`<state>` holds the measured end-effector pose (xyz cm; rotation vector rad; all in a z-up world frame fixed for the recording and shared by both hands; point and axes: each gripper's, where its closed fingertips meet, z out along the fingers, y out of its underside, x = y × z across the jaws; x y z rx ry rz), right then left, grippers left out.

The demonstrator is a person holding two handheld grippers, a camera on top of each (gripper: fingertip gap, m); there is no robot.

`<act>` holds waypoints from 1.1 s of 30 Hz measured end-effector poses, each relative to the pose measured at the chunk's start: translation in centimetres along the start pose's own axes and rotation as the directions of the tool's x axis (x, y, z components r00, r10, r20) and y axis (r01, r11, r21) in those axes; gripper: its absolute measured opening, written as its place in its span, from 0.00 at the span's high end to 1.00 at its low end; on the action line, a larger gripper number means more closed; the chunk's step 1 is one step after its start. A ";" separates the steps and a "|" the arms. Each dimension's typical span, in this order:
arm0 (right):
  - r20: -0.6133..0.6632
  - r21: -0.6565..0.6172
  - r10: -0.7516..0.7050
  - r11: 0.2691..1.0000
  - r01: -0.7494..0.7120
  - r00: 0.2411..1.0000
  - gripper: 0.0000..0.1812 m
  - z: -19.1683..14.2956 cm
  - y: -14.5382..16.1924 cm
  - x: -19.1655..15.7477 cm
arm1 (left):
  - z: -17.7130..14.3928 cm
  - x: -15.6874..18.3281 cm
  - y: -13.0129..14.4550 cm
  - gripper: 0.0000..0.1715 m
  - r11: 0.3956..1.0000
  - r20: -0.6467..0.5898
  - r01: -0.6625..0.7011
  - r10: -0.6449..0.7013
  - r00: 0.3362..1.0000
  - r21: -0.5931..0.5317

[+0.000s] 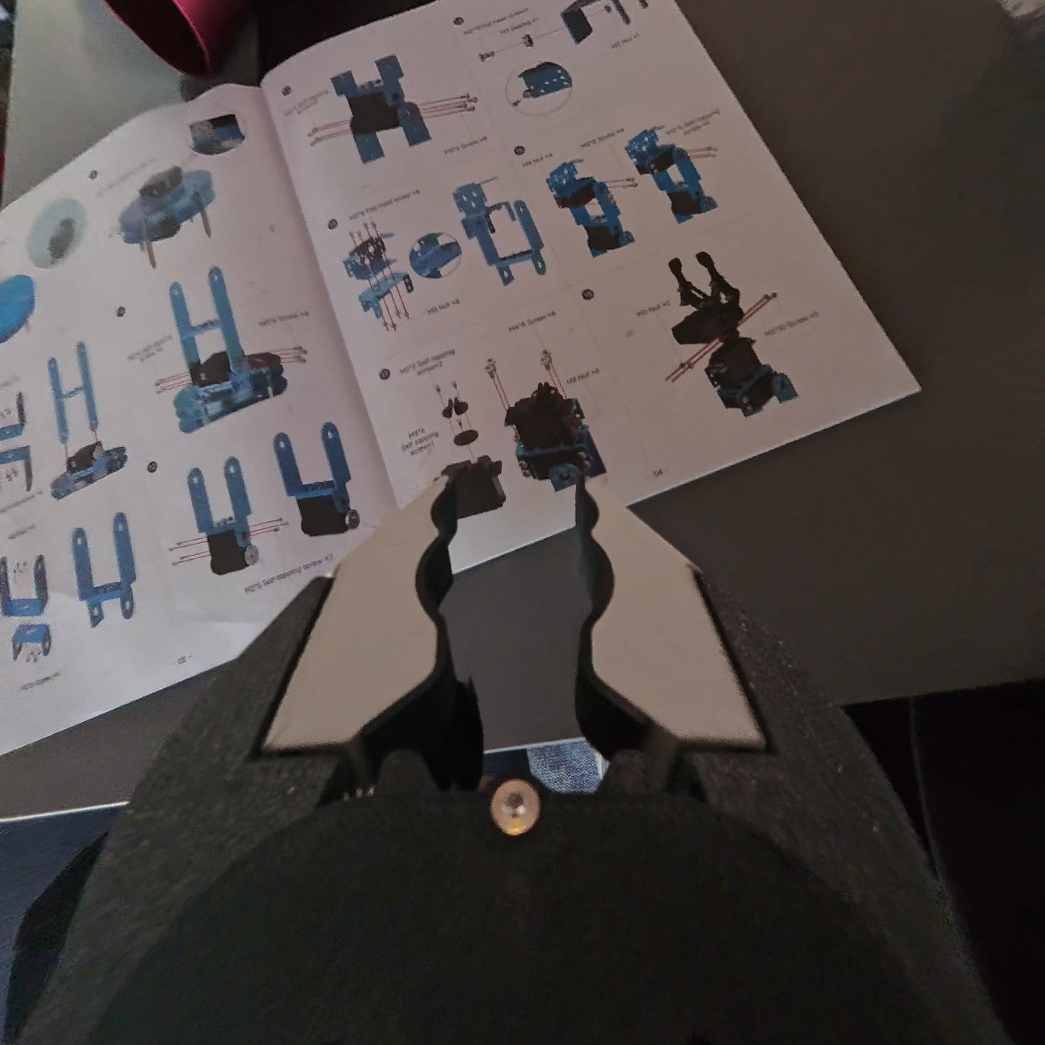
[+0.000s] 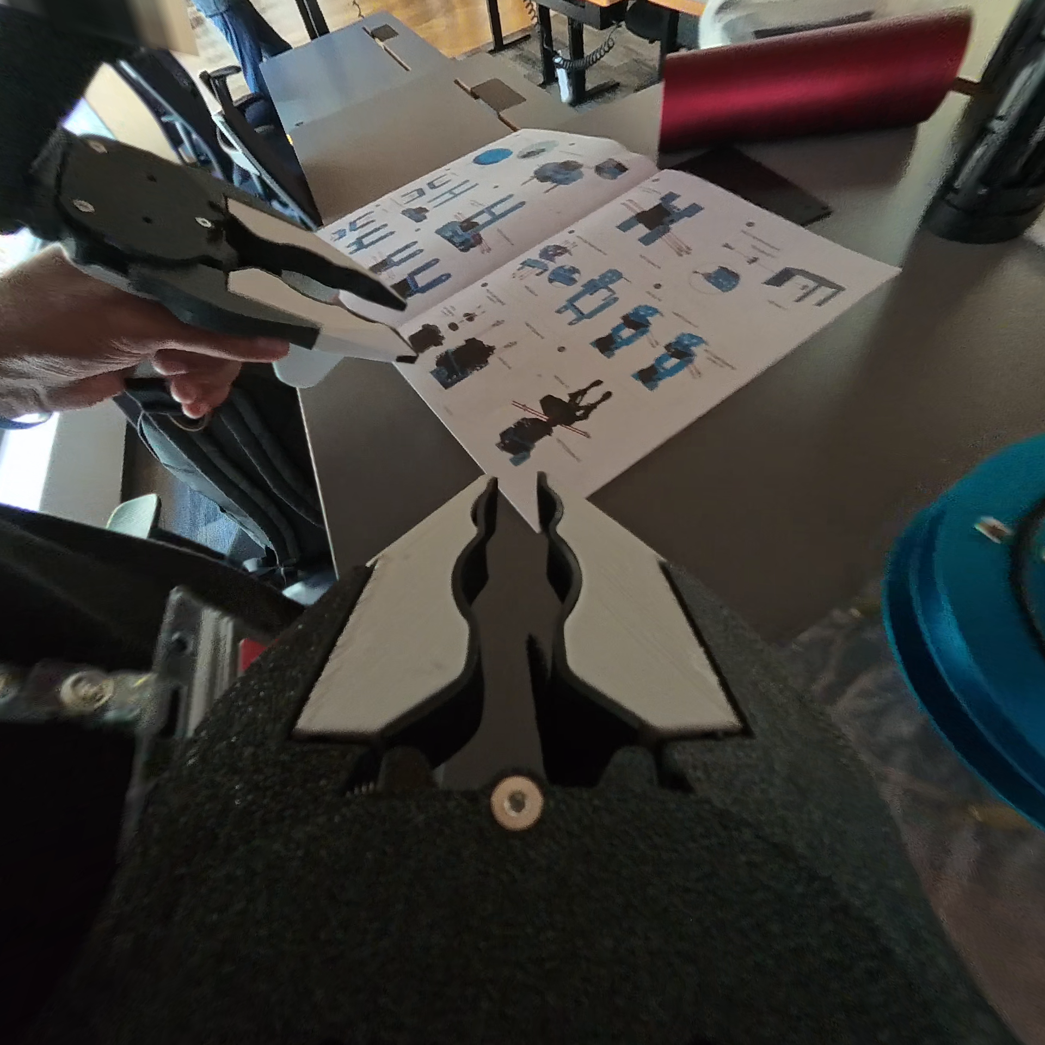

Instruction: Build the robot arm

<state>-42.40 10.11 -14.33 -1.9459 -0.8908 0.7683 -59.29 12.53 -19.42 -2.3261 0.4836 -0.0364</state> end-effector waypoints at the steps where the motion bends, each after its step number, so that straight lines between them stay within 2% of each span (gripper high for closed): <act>1: 0.006 -0.013 -0.012 1.000 0.012 1.000 0.92 0.9 -0.1 -0.4 | -0.3 -0.1 0.1 0.77 1.000 -0.019 -0.008 0.009 1.000 0.008; 5: 0.012 -0.076 -0.070 0.995 0.071 0.997 0.92 5.2 -0.7 -1.8 | -1.1 -0.8 1.0 0.80 0.999 -0.075 -0.036 0.038 0.996 0.020; 8: -0.009 -0.101 -0.064 0.993 0.063 0.998 0.93 8.6 -1.1 -2.3 | -1.3 -1.4 2.3 0.81 1.000 -0.108 -0.008 0.009 0.994 0.011; 14: -0.150 -0.048 0.007 0.999 -0.014 0.989 1.00 12.9 -2.8 -2.2 | -2.4 -2.2 4.2 0.83 0.998 -0.179 0.048 -0.039 0.983 0.047; 25: -0.363 -0.093 -0.048 0.996 0.015 0.931 1.00 14.5 -2.2 -1.5 | -4.3 -4.5 7.9 0.84 0.997 -0.241 0.066 -0.052 0.969 0.051; 31: -0.436 0.015 -0.094 0.994 0.111 0.895 1.00 13.2 -3.1 -1.2 | -4.5 -5.7 7.6 0.87 0.996 -0.248 0.046 -0.025 0.968 0.078; 33: -0.434 0.004 -0.103 0.993 0.117 0.895 1.00 13.1 -2.8 -1.4 | -4.4 -6.3 7.3 0.87 0.996 -0.220 0.034 -0.014 0.975 0.088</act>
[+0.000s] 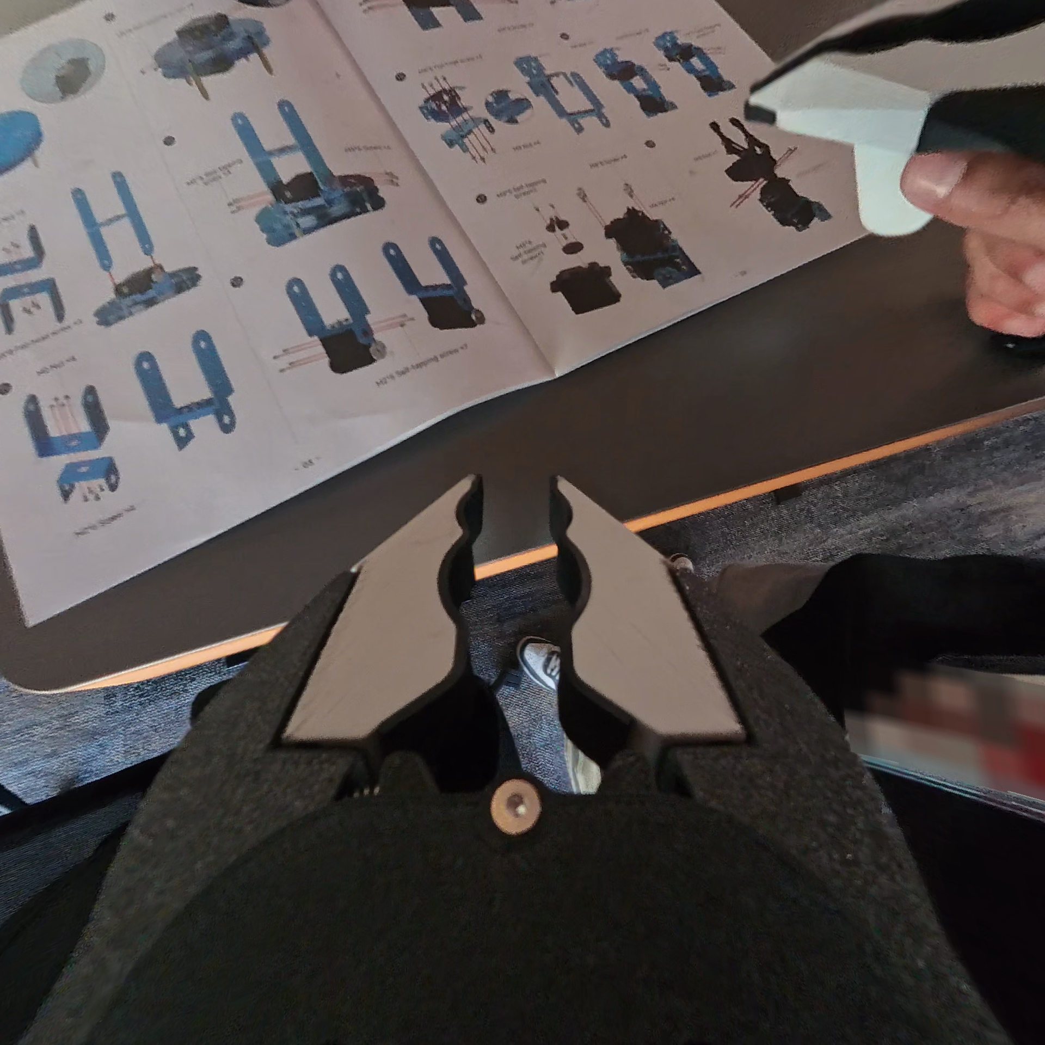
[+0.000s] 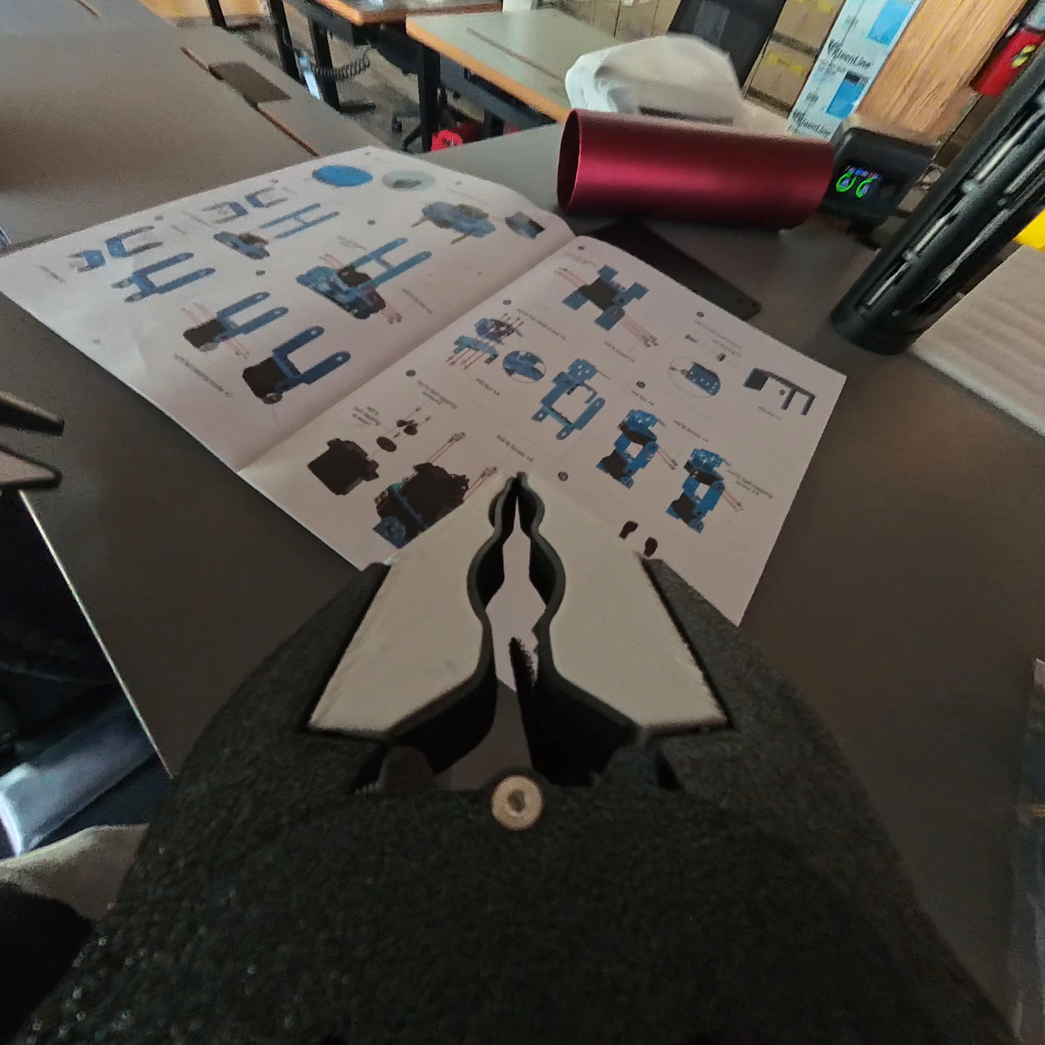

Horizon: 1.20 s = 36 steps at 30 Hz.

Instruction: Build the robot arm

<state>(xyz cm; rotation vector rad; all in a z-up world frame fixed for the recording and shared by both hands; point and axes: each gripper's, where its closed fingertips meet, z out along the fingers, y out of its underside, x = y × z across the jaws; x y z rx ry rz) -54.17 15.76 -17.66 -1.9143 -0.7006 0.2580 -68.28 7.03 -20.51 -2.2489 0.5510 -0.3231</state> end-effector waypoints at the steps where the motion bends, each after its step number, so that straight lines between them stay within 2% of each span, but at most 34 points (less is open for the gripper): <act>1: -0.003 -0.023 -0.006 1.000 0.006 1.000 1.00 0.1 0.4 0.0 | 0.0 -0.1 -0.1 0.87 1.000 0.005 -0.001 0.001 1.000 0.003; 17: 0.027 -0.065 -0.013 0.998 0.014 1.000 1.00 0.4 1.0 -0.5 | 1.3 0.0 -0.9 0.87 0.999 -0.025 -0.040 0.040 0.999 -0.008; 20: 0.095 -0.014 0.040 0.999 -0.038 0.995 1.00 -0.9 -0.2 -0.8 | 1.7 0.3 -1.2 0.87 0.999 -0.036 -0.041 0.040 0.999 -0.006; 22: 0.096 0.034 0.040 0.998 -0.043 0.995 1.00 -3.0 -1.4 0.3 | 2.1 0.8 -1.6 0.87 0.999 -0.049 -0.042 0.042 0.998 -0.002; 25: -0.025 0.059 0.033 0.998 -0.031 0.999 1.00 -7.3 -1.6 4.8 | 3.2 2.0 -2.3 0.87 0.999 -0.092 -0.053 0.053 0.994 -0.003; 28: -0.146 0.063 0.118 0.992 -0.110 0.982 1.00 -12.4 0.1 10.6 | 4.4 3.1 -3.7 0.87 0.995 -0.112 -0.101 0.101 0.989 0.005; 31: -0.262 0.028 0.257 0.966 -0.258 0.930 0.94 -17.4 3.8 16.8 | 5.4 4.4 -5.5 0.87 0.989 -0.123 -0.144 0.145 0.982 0.018; 33: -0.375 0.025 0.321 0.941 -0.337 0.869 0.89 -20.7 6.7 21.2 | 6.1 5.7 -6.7 0.87 0.987 -0.135 -0.161 0.163 0.977 0.026; 36: -0.406 -0.011 0.399 0.898 -0.441 0.822 0.78 -23.6 10.9 25.4 | 7.4 8.2 -7.9 0.87 0.980 -0.153 -0.198 0.199 0.968 0.025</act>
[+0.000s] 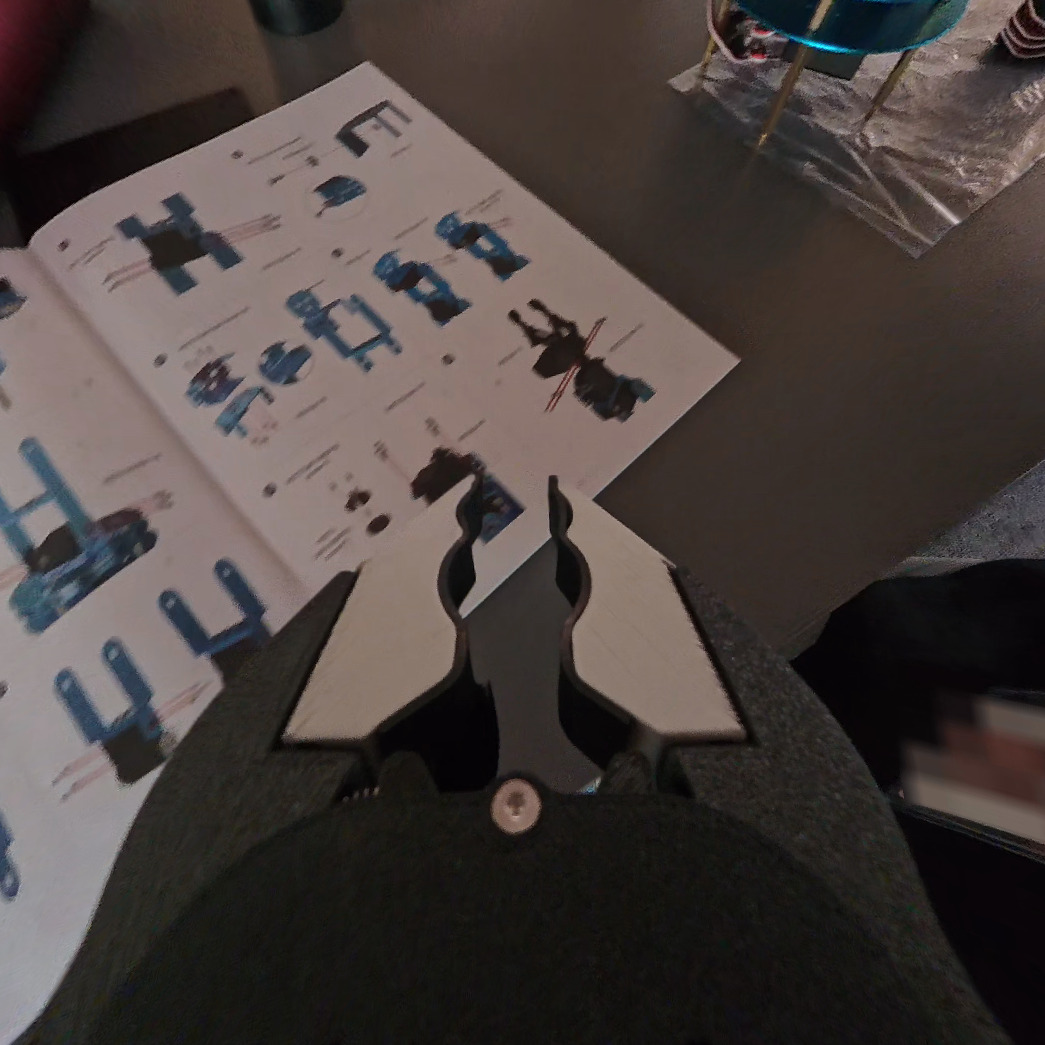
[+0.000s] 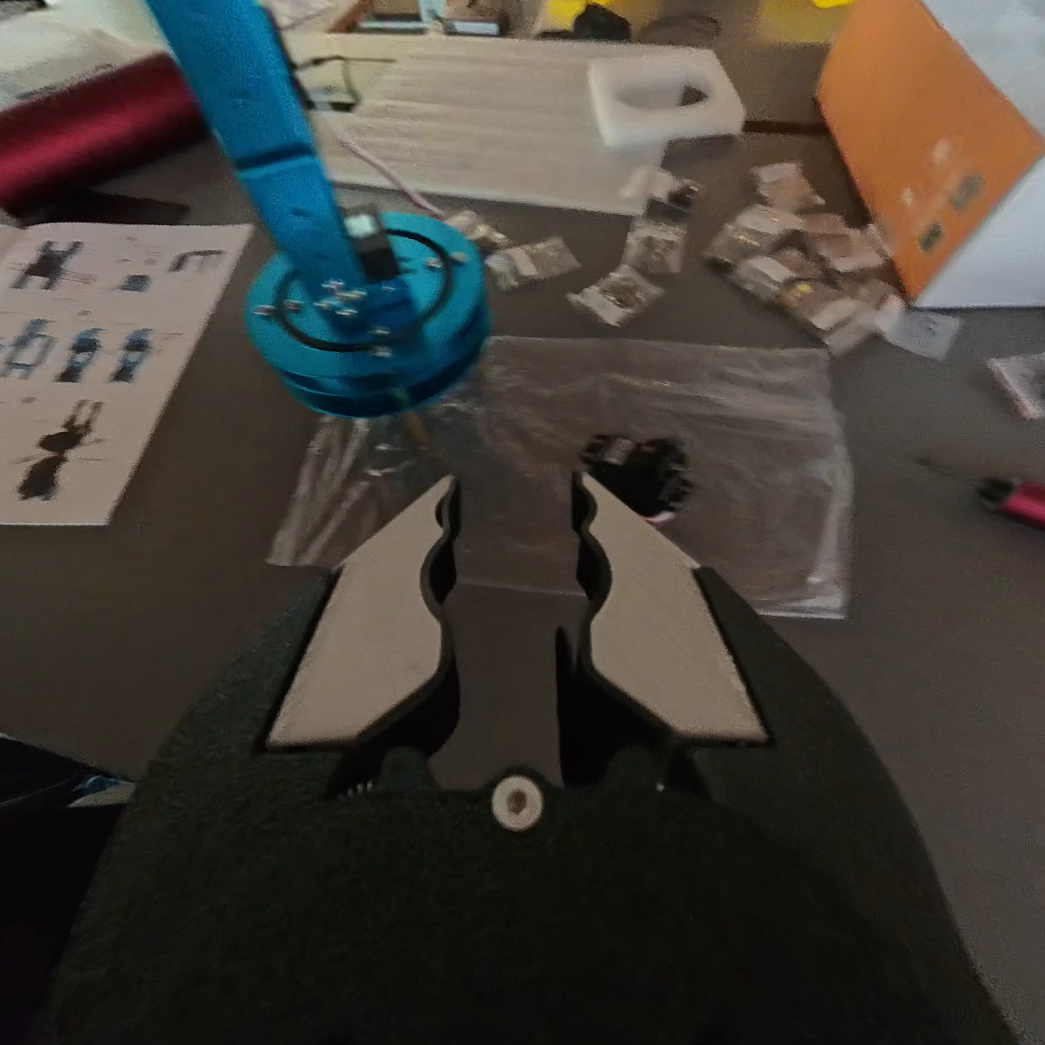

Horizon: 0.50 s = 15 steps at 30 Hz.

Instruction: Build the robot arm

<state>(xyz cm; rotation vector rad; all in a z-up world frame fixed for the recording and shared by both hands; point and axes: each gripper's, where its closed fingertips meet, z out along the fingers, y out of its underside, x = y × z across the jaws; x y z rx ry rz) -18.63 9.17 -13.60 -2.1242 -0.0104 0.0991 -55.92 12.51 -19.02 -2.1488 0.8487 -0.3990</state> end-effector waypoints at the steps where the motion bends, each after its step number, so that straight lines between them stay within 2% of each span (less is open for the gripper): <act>1: 0.001 0.004 -0.006 1.000 0.006 1.000 0.76 0.1 0.1 1.5 | 0.6 0.8 -0.5 0.87 1.000 -0.001 -0.018 0.018 1.000 -0.006; 4: 0.082 -0.046 -0.089 0.995 0.093 0.993 0.72 1.5 1.0 4.6 | 2.4 3.4 -2.3 0.87 0.996 0.007 -0.082 0.083 0.997 -0.026; 5: 0.143 -0.072 -0.125 0.988 0.136 0.982 0.70 2.1 1.4 5.0 | 3.0 4.4 -3.0 0.87 0.994 0.016 -0.104 0.104 0.994 -0.030; 9: 0.366 -0.141 -0.240 0.941 0.309 0.899 0.70 4.4 3.1 6.9 | 5.4 8.7 -5.7 0.87 0.989 0.070 -0.143 0.145 0.987 -0.033; 12: 0.504 -0.104 -0.281 0.919 0.380 0.817 0.78 6.0 3.4 7.2 | 7.5 13.2 -6.8 0.87 0.995 0.092 -0.092 0.095 0.991 -0.038; 15: 0.661 -0.045 -0.275 0.914 0.403 0.698 0.85 5.9 3.5 6.0 | 9.0 18.3 -7.9 0.87 0.998 0.096 -0.019 0.024 0.995 -0.060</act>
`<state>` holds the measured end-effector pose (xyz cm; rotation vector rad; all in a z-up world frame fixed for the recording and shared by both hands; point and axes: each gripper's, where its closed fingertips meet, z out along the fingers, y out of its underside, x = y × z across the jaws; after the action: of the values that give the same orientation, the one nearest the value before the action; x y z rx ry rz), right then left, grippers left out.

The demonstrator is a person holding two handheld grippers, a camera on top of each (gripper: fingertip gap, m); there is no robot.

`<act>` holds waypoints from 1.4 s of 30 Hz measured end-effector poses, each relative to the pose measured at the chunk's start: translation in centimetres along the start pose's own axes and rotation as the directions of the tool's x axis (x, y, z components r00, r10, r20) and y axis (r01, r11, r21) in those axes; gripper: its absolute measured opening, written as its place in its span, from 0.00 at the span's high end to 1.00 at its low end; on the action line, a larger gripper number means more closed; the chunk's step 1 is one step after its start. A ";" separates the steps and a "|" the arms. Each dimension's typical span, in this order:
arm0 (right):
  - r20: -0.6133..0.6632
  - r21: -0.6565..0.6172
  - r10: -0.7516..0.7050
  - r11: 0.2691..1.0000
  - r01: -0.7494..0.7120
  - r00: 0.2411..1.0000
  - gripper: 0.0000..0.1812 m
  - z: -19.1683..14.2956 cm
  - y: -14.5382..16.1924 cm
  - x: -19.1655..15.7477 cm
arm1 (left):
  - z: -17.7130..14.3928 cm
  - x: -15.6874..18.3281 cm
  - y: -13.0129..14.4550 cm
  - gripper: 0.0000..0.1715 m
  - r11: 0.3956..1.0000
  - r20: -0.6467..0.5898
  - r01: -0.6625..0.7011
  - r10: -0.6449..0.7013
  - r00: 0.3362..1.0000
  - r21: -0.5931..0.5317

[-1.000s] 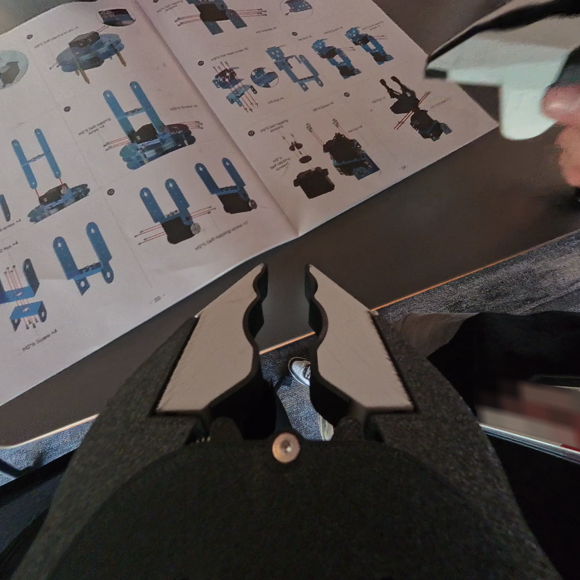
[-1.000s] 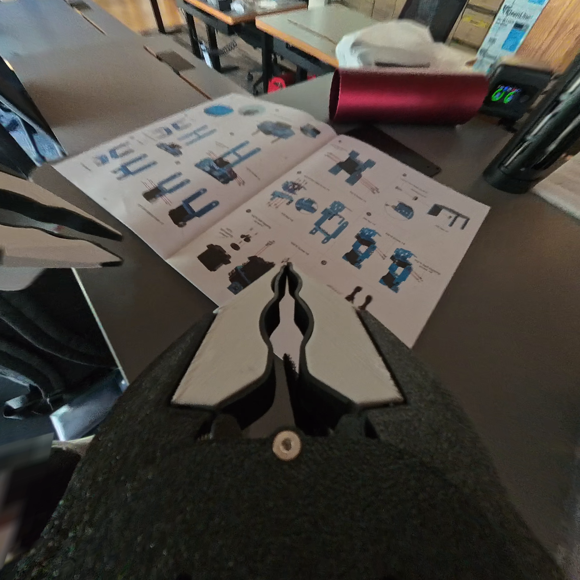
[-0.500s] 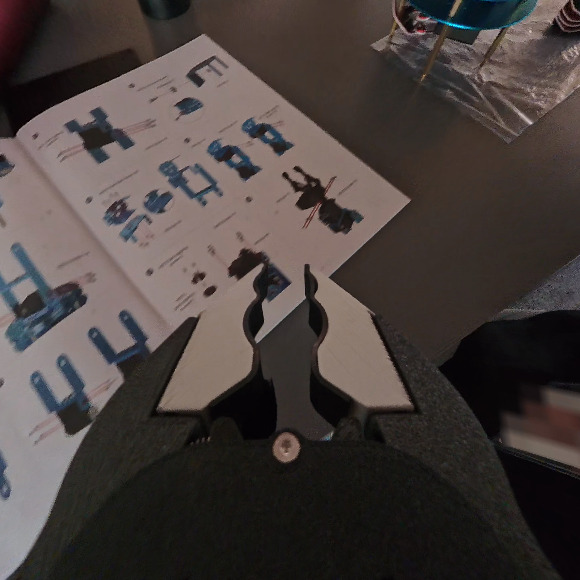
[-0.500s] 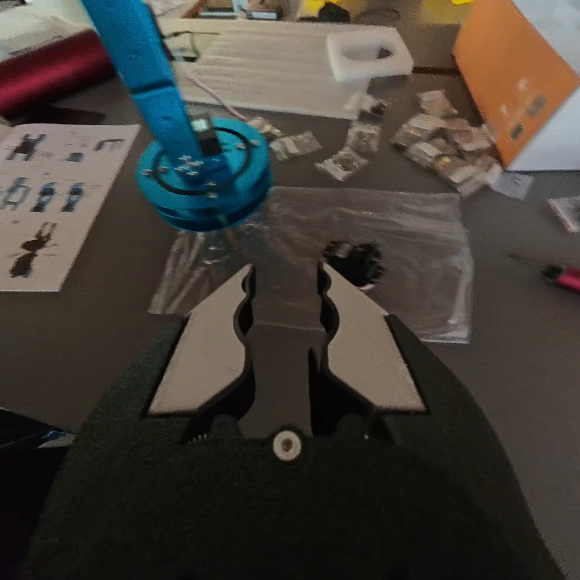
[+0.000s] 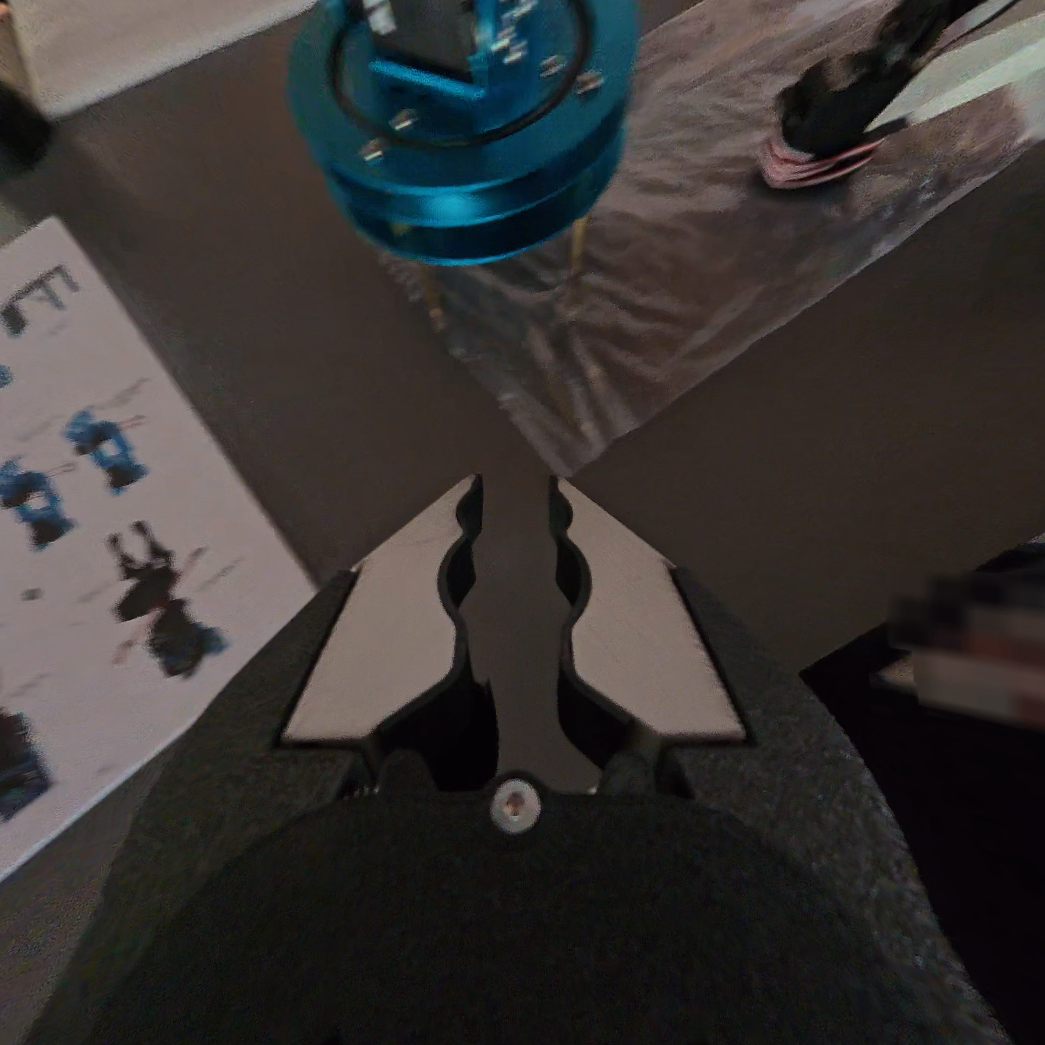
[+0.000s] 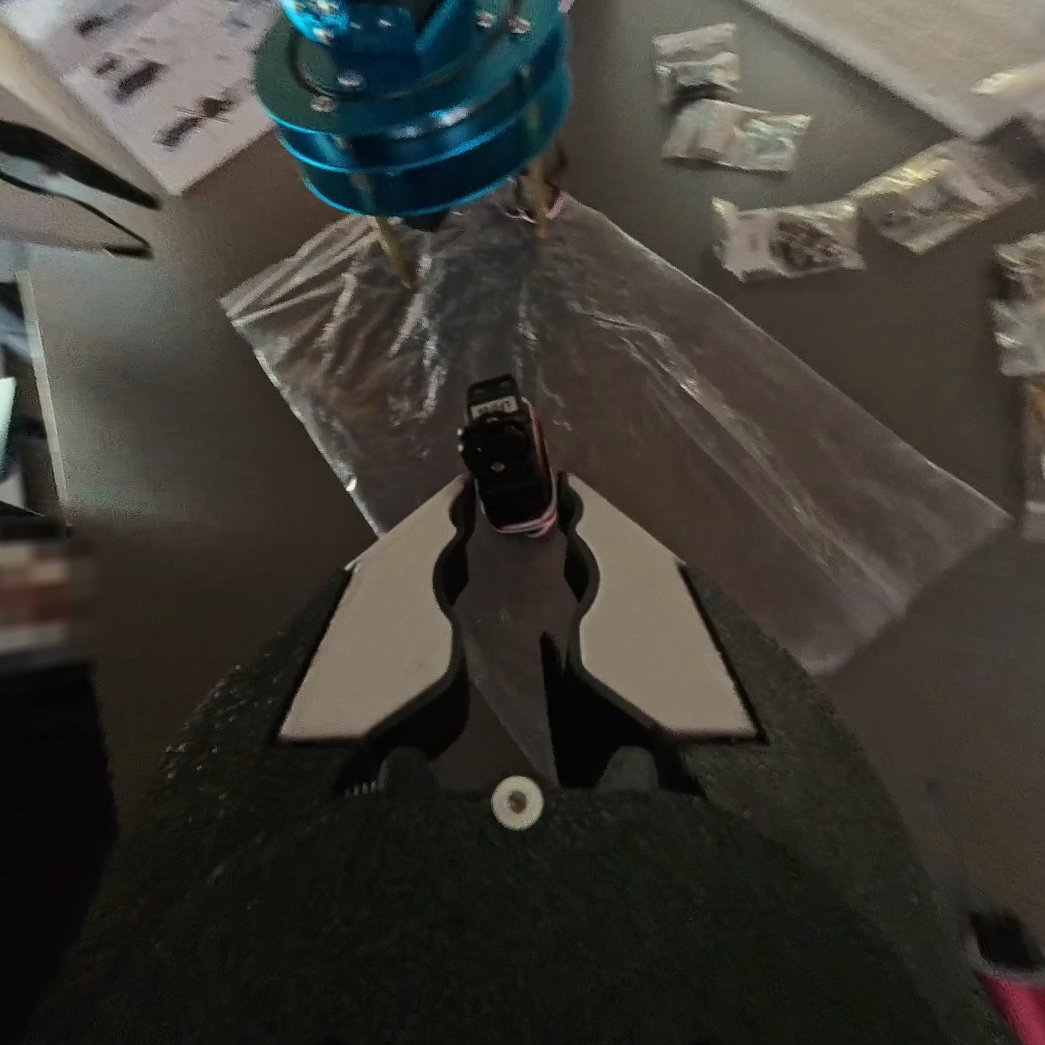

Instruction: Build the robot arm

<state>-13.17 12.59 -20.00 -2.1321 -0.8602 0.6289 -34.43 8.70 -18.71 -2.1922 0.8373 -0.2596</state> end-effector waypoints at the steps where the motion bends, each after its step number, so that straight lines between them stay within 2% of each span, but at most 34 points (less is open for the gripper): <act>1: 0.039 0.002 -0.007 1.000 0.007 0.999 0.85 0.2 -0.1 -0.1 | 0.3 1.7 -0.6 0.87 1.000 -0.004 0.007 -0.007 1.000 0.002; 3: 0.100 -0.008 -0.027 1.000 0.028 0.995 0.86 0.4 -0.2 -0.5 | 0.9 4.4 -1.6 0.87 1.000 0.011 -0.001 0.001 1.000 -0.020; 7: 0.113 -0.050 -0.035 0.998 0.041 0.993 0.88 0.7 -0.8 -1.5 | 2.0 8.1 -4.0 0.87 1.000 0.030 0.020 -0.020 0.999 -0.003; 9: 0.059 -0.036 -0.188 0.981 0.190 0.980 0.88 0.8 -1.0 -2.7 | 2.9 9.2 -4.8 0.87 0.995 0.003 0.104 -0.104 0.995 0.002; 11: -0.032 0.025 -0.377 0.925 0.378 0.926 0.88 0.3 -1.8 -4.0 | 3.5 10.0 -5.7 0.85 0.964 -0.066 0.266 -0.265 0.962 0.009; 13: -0.123 0.058 -0.506 0.855 0.515 0.854 0.89 -0.4 -2.4 -4.8 | 3.6 11.1 -7.0 0.80 0.892 -0.212 0.453 -0.440 0.873 0.011; 15: -0.197 0.070 -0.607 0.775 0.629 0.770 0.89 -1.1 -2.8 -5.2 | 3.0 11.7 -8.8 0.76 0.782 -0.386 0.623 -0.565 0.729 0.032; 17: -0.237 0.123 -0.670 0.697 0.706 0.703 0.88 -2.2 -3.6 -6.0 | 2.0 11.9 -10.8 0.72 0.659 -0.562 0.752 -0.614 0.555 0.023; 19: -0.282 0.200 -0.707 0.618 0.761 0.648 0.88 -3.6 -5.1 -7.2 | 1.2 11.4 -12.2 0.69 0.564 -0.678 0.825 -0.604 0.420 0.008; 21: -0.296 0.312 -0.730 0.536 0.784 0.617 0.89 -5.2 -6.8 -9.2 | 0.0 11.7 -13.4 0.67 0.537 -0.781 0.843 -0.532 0.327 -0.013; 23: -0.359 0.358 -0.714 0.489 0.796 0.601 0.89 -6.6 -8.7 -10.1 | -1.5 12.1 -14.4 0.66 0.536 -0.853 0.844 -0.451 0.262 -0.024; 24: -0.378 0.376 -0.715 0.462 0.803 0.588 0.89 -7.0 -9.3 -10.6 | -2.4 12.2 -14.9 0.67 0.535 -0.885 0.844 -0.404 0.232 -0.023; 25: -0.398 0.382 -0.715 0.441 0.813 0.575 0.88 -7.3 -9.9 -10.9 | -3.6 12.1 -15.3 0.75 0.532 -0.911 0.847 -0.353 0.215 -0.007; 28: -0.388 0.408 -0.722 0.423 0.809 0.573 0.88 -7.4 -11.0 -11.8 | -5.0 11.5 -15.6 0.75 0.566 -0.909 0.818 -0.283 0.307 0.100; 30: -0.309 0.442 -0.708 0.484 0.755 0.635 0.86 -7.6 -11.5 -12.4 | -6.0 11.2 -15.6 0.76 0.607 -0.903 0.778 -0.226 0.365 0.163; 32: -0.130 0.505 -0.643 0.612 0.608 0.755 0.81 -8.1 -12.0 -13.1 | -7.0 10.6 -15.8 0.76 0.612 -0.886 0.753 -0.178 0.428 0.241; 34: 0.070 0.567 -0.536 0.715 0.409 0.841 0.74 -9.3 -12.9 -13.4 | -7.9 9.7 -16.1 0.76 0.591 -0.887 0.757 -0.145 0.439 0.279; 37: 0.366 0.539 -0.344 0.836 0.104 0.865 0.73 -10.2 -13.5 -13.2 | -8.5 8.3 -16.0 0.76 0.569 -0.891 0.767 -0.123 0.437 0.298; 38: 0.449 0.501 -0.263 0.865 0.003 0.854 0.73 -9.9 -13.6 -13.0 | -8.8 8.0 -16.0 0.76 0.563 -0.895 0.769 -0.110 0.432 0.302; 39: 0.554 0.447 -0.185 0.889 -0.102 0.811 0.72 -9.8 -13.5 -13.2 | -9.1 7.8 -16.1 0.76 0.560 -0.897 0.768 -0.095 0.431 0.309; 40: 0.648 0.389 -0.105 0.898 -0.208 0.755 0.67 -9.6 -13.7 -13.5 | -9.3 7.7 -16.1 0.76 0.565 -0.892 0.759 -0.083 0.444 0.324; 41: 0.724 0.334 -0.036 0.892 -0.305 0.689 0.62 -9.5 -13.9 -13.8 | -9.3 7.7 -16.2 0.76 0.582 -0.872 0.730 -0.071 0.485 0.358; 42: 0.778 0.285 0.015 0.883 -0.373 0.628 0.62 -9.3 -14.0 -14.0 | -9.1 7.8 -16.1 0.76 0.623 -0.833 0.671 -0.053 0.550 0.403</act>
<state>-21.53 5.05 -1.21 -1.5221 -0.7904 1.7578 -24.44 6.36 -1.43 -1.4178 0.4629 -1.5904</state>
